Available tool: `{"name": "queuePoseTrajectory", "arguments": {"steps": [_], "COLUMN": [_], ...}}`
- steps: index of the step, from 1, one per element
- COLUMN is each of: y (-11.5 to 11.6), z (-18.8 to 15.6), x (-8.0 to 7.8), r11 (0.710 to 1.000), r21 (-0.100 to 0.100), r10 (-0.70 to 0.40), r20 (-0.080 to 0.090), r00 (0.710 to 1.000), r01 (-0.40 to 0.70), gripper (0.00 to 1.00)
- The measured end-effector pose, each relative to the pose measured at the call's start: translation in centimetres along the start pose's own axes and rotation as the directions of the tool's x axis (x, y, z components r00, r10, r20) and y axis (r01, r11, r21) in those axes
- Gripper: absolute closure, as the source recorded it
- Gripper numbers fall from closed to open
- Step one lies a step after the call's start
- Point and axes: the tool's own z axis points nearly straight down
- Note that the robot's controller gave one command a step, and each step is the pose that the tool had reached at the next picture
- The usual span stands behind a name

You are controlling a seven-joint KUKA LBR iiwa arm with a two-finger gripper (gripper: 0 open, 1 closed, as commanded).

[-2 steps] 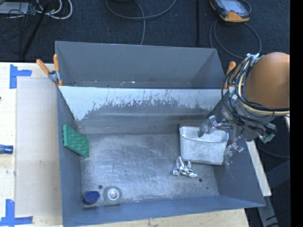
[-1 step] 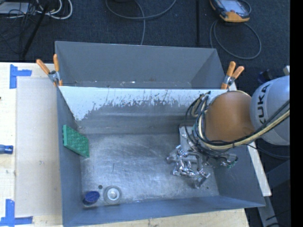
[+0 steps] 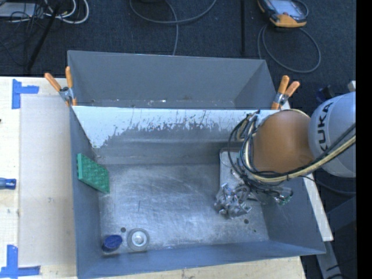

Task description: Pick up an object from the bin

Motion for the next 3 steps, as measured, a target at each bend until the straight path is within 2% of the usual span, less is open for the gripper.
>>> {"name": "queuePoseTrajectory", "arguments": {"steps": [1,2,3], "y": [-0.6,-1.3,-0.6], "z": [-17.8,-10.4,-14.6], "x": [1.8,3.3,3.0], "r11": [1.0,0.988,0.903], "r21": [0.009,-0.004,0.005], "r10": [-0.023,-0.154,-0.429], "r20": [0.008,-0.002,0.003], "r00": [1.0,0.988,0.903], "r01": [0.023,0.154,0.429], "gripper": [1.0,1.0,1.0]}}
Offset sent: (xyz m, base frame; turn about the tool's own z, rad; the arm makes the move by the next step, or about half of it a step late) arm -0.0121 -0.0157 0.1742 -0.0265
